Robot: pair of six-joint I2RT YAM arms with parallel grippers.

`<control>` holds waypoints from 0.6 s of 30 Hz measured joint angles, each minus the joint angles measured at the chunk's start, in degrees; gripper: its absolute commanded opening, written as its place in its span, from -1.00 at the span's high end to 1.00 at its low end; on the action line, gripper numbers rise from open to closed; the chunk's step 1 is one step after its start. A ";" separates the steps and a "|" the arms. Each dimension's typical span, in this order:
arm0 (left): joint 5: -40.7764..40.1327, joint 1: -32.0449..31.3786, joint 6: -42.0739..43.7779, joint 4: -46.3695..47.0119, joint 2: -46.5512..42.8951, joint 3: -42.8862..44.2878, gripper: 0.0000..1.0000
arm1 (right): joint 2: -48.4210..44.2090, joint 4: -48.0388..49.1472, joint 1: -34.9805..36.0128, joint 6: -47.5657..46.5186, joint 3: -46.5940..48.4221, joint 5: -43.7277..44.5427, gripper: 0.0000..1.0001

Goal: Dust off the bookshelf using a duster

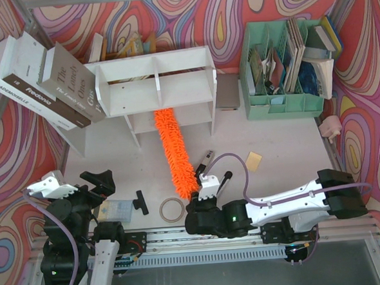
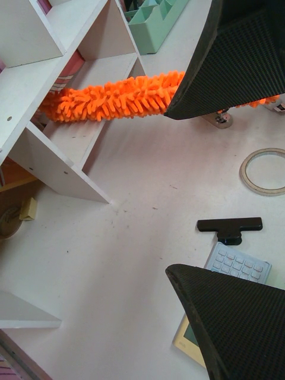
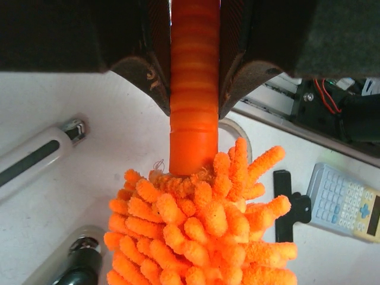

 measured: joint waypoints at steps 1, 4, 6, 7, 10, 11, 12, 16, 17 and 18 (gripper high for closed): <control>0.00 0.00 0.00 -0.02 0.00 0.00 -0.97 | 0.44 0.48 0.00 -0.55 0.24 -0.48 1.00; 0.00 0.00 0.00 -0.02 -0.02 0.00 -0.96 | 1.05 1.16 0.00 -1.29 0.59 -1.31 1.00; 0.00 0.00 0.00 -0.02 -0.02 0.00 -0.96 | 1.03 1.09 0.00 -1.14 0.59 -1.40 1.00; 0.00 0.00 0.00 -0.02 -0.02 0.00 -0.96 | 0.94 0.96 0.00 -0.92 0.59 -1.40 1.00; -0.07 0.00 0.00 -0.02 -0.02 0.00 -0.96 | -0.46 -0.37 0.02 0.52 0.37 -1.05 1.00; -0.17 0.00 0.00 -0.02 -0.02 0.00 -0.97 | -1.22 -1.18 0.02 1.36 0.28 -0.79 1.00; -0.20 0.00 0.00 -0.02 0.00 0.00 -0.97 | -2.08 -2.38 0.02 2.38 0.24 -0.44 1.00; -0.22 0.00 0.00 -0.02 -0.04 0.00 -0.97 | -5.57 -8.57 0.02 8.26 -0.28 1.75 1.00; -0.22 0.00 -0.02 -0.02 -0.07 0.00 -0.97 | -6.40 -10.19 0.02 9.70 -0.59 2.29 1.00; -0.24 0.00 0.00 -0.02 -0.11 0.00 -0.97 | -7.23 -11.72 0.02 11.28 -1.01 2.82 1.00</control>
